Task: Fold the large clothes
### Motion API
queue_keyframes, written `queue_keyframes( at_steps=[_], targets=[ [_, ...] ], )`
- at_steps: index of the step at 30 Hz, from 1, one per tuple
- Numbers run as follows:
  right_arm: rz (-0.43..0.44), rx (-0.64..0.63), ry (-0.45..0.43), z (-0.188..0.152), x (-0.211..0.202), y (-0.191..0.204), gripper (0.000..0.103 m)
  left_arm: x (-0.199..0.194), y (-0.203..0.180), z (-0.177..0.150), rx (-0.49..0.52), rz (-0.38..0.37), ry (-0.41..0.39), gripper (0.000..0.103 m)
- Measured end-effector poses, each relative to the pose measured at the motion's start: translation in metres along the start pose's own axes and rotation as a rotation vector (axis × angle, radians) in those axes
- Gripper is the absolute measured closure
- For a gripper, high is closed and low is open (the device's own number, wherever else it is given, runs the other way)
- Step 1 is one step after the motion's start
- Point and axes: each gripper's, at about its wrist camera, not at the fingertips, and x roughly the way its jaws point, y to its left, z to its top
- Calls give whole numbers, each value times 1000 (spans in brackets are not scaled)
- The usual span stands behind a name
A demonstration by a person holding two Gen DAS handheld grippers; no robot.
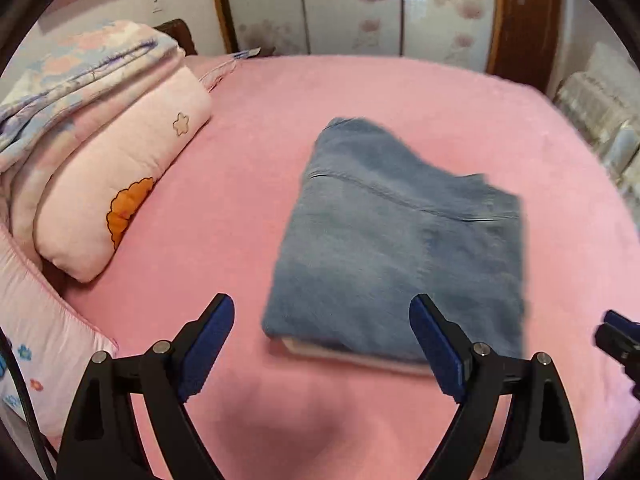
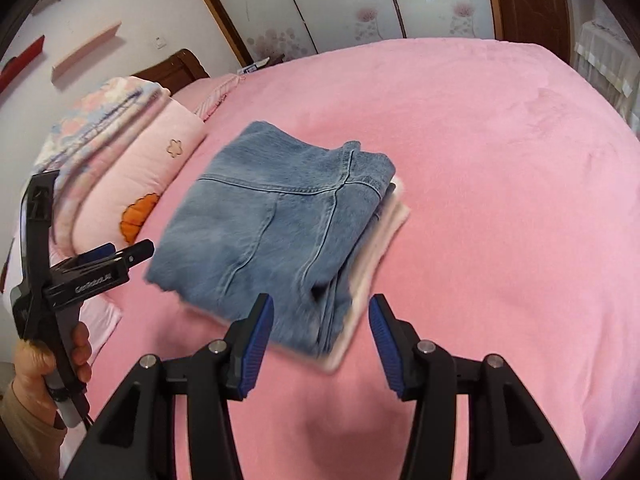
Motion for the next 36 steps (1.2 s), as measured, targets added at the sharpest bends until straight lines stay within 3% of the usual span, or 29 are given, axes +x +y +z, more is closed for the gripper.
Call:
queue_keyframes(
  at_steps=[5,8,17,22,25,36],
  targets=[
    [-17,-26,-44,-21,-59,9,53,-52,-24,-21,46,-17,26,14],
    [-23,-27,-65,-34,-87,11,53,-86,-42,-37,79,-11,-8,14],
    [-63,-29,-82,-88,-145,5,53,-166,-85,-91,99,-93,-75,14],
    [-95,-26,-99,-121,-170,-3,53,-196,-105,-137,76,-134,-104,14],
    [-125,-19,-130,-142,-189,-6,53,-205,-116,-165,71,-100,-112,14],
    [-181,6,-230,-231,-244,-12,50,-239,-130,-262,9,-140,-76,14]
  ],
)
